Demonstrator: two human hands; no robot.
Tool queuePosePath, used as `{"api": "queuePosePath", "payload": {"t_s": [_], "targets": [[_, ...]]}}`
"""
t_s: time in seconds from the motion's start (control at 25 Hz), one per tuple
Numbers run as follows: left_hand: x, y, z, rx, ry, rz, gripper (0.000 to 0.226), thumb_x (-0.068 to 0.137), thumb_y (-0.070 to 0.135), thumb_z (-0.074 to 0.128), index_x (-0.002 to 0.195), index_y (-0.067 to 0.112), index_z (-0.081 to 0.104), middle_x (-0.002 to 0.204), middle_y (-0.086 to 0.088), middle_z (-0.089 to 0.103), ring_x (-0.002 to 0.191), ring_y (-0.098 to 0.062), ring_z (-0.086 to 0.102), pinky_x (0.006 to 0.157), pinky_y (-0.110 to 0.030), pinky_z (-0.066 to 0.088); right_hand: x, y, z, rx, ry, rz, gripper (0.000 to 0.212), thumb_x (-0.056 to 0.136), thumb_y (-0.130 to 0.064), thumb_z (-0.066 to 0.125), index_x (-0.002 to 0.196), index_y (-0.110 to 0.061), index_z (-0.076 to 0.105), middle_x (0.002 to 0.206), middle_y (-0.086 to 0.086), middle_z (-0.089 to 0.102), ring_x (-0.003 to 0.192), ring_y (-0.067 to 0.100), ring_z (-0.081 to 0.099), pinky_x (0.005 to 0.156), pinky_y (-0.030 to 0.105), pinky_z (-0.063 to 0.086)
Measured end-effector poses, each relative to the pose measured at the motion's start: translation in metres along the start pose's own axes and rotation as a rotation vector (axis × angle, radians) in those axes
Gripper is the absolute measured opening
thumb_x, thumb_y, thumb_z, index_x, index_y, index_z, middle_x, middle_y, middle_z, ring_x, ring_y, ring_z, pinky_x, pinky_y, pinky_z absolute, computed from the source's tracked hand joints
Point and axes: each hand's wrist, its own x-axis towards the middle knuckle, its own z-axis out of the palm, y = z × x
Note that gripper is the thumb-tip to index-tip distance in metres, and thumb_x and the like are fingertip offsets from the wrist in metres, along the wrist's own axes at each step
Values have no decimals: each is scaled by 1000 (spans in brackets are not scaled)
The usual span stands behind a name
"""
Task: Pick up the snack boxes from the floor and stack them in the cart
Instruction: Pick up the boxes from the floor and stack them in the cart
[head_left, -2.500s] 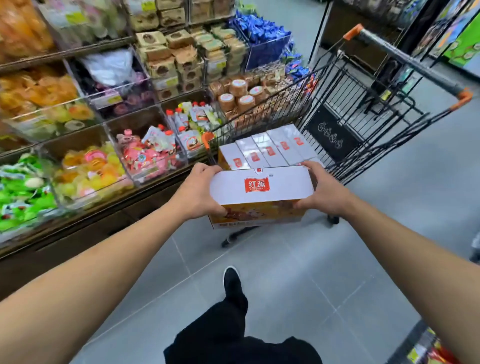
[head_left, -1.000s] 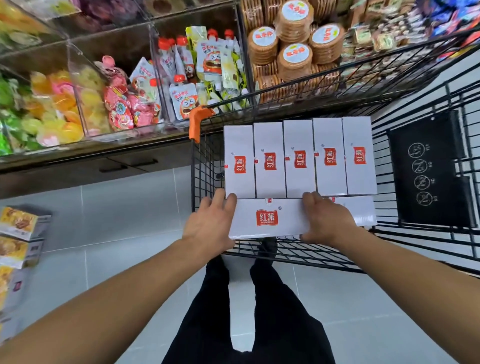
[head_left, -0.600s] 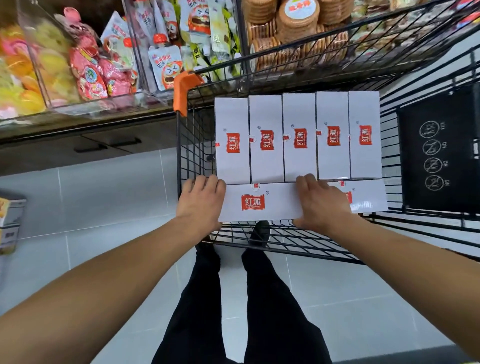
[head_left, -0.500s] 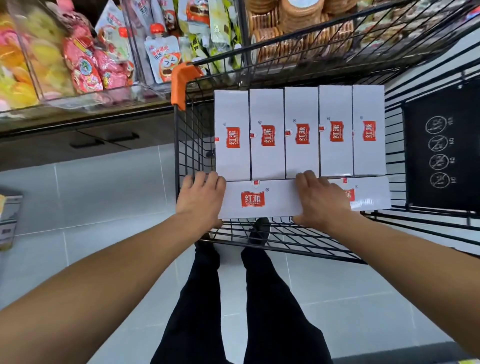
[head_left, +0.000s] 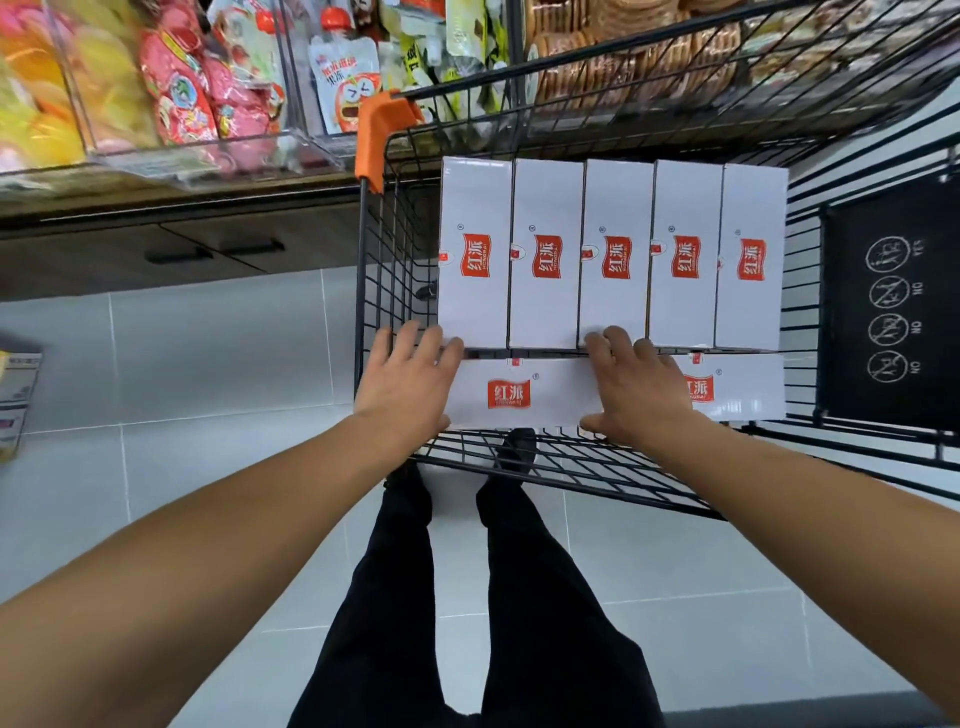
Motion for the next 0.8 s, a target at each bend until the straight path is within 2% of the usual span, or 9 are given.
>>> {"api": "queuePosePath", "payload": {"t_s": [0.12,0.2,0.32,0.44,0.6,0.8], "targets": [[-16,-6,-18,-190,38,-5,83,78,49,66,145,19,27,153,-7,28,142,-30,19,118,-48,14,-5,-18,-28,53,15,-25,92,76,-53,69,145,-17,21,149,8,28,132,33,37,105,45,38],[-39,-17,-35,-331,100,-43,80,82,48,61,148,19,26,155,-5,26,144,-28,18,119,-47,16,-11,-50,-59,81,64,-110,86,82,-53,64,147,-15,23,152,9,27,135,33,34,108,44,35],[-98,-61,-55,-508,204,-207,76,86,48,57,149,20,25,156,-4,26,144,-27,20,118,-43,20,-26,-127,-114,123,209,-276,73,84,-46,62,143,-14,33,148,9,35,132,34,37,109,44,37],[-167,-113,-50,-648,269,-398,74,89,46,55,150,20,23,158,-2,23,145,-24,19,117,-40,23,-43,-205,-150,86,271,-426,69,84,-43,63,141,-12,37,144,9,38,132,32,37,112,41,32],[-284,-195,-10,-773,373,-685,74,89,46,55,150,20,23,159,0,22,145,-22,20,117,-36,22,-67,-347,-173,-95,300,-623,71,84,-45,63,141,-11,38,145,9,38,133,30,36,113,37,26],[-434,-284,66,-894,495,-979,73,87,45,59,148,16,30,154,-5,32,140,-26,32,114,-35,29,-112,-549,-159,-204,280,-808,72,81,-48,64,139,-11,43,140,9,44,129,31,41,109,38,35]]}}
